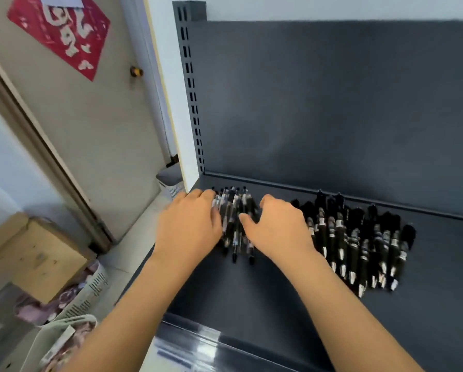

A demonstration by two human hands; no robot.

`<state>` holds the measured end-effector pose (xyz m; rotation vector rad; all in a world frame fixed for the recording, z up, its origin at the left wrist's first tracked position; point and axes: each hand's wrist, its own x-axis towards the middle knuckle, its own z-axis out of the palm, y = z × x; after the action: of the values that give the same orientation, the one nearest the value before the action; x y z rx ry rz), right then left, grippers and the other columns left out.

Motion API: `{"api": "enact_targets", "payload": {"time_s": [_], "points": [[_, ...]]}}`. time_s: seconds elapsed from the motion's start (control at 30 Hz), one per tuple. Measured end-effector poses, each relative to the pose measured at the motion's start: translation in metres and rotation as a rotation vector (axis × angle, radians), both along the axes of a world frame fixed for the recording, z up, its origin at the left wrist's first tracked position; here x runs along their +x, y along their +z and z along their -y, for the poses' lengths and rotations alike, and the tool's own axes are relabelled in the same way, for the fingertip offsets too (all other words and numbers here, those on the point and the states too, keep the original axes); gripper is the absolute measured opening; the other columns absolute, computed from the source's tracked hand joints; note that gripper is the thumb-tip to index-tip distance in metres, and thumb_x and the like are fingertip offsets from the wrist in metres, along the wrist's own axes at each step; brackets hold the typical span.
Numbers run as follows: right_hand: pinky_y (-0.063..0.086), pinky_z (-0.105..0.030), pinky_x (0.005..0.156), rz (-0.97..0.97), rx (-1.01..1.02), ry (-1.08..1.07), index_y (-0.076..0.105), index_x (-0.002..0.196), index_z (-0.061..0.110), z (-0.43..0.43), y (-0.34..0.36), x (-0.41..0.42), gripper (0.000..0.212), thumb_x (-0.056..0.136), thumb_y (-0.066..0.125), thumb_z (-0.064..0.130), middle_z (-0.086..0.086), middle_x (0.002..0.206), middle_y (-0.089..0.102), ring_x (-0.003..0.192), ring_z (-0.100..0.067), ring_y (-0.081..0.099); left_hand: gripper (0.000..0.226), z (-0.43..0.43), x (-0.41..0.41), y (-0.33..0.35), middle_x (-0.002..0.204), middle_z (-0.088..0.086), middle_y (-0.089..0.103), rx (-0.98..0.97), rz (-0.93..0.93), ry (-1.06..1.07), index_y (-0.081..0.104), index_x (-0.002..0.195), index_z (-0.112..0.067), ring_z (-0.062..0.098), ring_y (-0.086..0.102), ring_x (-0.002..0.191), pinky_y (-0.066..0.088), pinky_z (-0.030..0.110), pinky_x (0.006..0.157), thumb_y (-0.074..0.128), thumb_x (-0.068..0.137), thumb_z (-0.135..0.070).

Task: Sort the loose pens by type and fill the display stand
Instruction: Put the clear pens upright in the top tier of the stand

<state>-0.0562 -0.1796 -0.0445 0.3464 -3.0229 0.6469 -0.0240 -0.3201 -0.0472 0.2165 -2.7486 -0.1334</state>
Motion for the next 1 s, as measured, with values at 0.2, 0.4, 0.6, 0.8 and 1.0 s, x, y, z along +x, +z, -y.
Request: {"api": "enact_targets", "payload": {"time_s": [0.2,0.4,0.6,0.8,1.0], "points": [[0.032,-0.023,0.044,0.094,-0.056,-0.156,0.043,0.069,0.011,0.015,-0.018,-0.023,0.03,0.081,0.059,0.033,-0.001,0.062,0.049,0.058,-0.02,0.05,0.029,0.011,-0.023,-0.003,0.11,-0.004,0.064,0.1,-0.045,-0.066,0.058,0.118,-0.021,0.02,0.056,0.103,0.034,0.028,0.067,0.044,0.094,-0.029],[0.028,-0.023,0.04,0.147,-0.082,-0.127,0.034,0.051,0.011,0.014,-0.02,-0.029,0.042,0.079,0.059,0.029,0.001,0.043,0.038,0.041,-0.015,0.037,0.027,0.004,-0.031,-0.009,0.103,-0.006,0.068,0.211,-0.12,-0.165,0.062,0.115,-0.02,0.019,0.06,0.1,0.047,0.033,0.071,0.051,0.092,-0.029],[0.028,-0.025,0.043,0.13,-0.171,-0.182,0.038,0.057,0.013,0.009,-0.029,-0.027,0.039,0.08,0.059,0.035,0.0,0.052,0.044,0.05,-0.017,0.043,0.026,0.0,-0.032,-0.024,0.099,-0.009,0.068,0.295,-0.101,-0.205,0.062,0.114,-0.024,0.017,0.059,0.098,0.05,0.034,0.073,0.055,0.09,-0.032],[0.029,-0.023,0.043,0.012,-0.091,-0.17,0.041,0.062,0.015,0.013,-0.033,-0.019,0.04,0.083,0.058,0.043,0.0,0.06,0.052,0.062,-0.023,0.054,0.025,0.002,-0.03,-0.029,0.098,-0.014,0.068,0.382,-0.127,-0.19,0.063,0.112,-0.026,0.012,0.059,0.089,0.049,0.03,0.071,0.057,0.089,-0.034],[0.041,-0.025,0.048,0.216,-0.105,-0.166,0.043,0.064,0.013,0.018,-0.017,-0.024,0.038,0.071,0.07,0.038,-0.001,0.062,0.054,0.065,-0.023,0.057,0.021,0.006,-0.029,-0.031,0.094,-0.015,0.069,0.439,-0.177,-0.165,0.065,0.106,-0.026,0.014,0.06,0.083,0.051,0.031,0.07,0.057,0.089,-0.033]]}}
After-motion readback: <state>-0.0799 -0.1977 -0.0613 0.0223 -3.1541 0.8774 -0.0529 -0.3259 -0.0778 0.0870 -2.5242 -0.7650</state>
